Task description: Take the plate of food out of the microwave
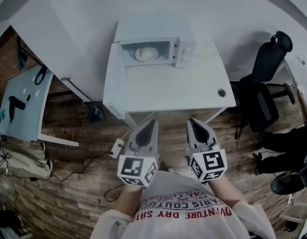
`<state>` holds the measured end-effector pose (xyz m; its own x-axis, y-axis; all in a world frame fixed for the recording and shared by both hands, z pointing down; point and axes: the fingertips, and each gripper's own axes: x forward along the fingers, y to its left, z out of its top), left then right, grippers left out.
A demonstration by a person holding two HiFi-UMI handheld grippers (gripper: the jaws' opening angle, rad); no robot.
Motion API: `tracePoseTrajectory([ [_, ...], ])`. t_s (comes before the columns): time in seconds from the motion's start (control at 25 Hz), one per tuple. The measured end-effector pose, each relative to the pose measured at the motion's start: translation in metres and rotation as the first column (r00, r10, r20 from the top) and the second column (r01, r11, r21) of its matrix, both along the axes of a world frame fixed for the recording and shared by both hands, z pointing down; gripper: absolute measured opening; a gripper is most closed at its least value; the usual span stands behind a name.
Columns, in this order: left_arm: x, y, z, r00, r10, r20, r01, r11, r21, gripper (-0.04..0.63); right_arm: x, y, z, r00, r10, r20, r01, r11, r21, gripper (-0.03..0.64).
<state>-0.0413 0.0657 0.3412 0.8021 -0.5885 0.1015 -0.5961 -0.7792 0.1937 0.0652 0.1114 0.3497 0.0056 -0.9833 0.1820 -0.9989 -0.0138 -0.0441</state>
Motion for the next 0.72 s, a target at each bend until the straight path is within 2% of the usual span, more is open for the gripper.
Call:
tracePoseTrajectory([
  [0.32, 0.028, -0.050, 0.015, 0.999, -0.050, 0.009, 0.050, 0.999, -0.007, 0.006, 0.036, -0.042, 0.010, 1.000, 0.003, -0.005, -0.003, 1.000, 0.004, 0.011],
  [0.72, 0.084, -0.170, 0.014, 0.999, -0.038, 0.005, 0.038, 0.999, -0.018, 0.006, 0.091, -0.152, 0.006, 0.999, 0.033, 0.014, -0.033, 0.999, 0.016, 0.011],
])
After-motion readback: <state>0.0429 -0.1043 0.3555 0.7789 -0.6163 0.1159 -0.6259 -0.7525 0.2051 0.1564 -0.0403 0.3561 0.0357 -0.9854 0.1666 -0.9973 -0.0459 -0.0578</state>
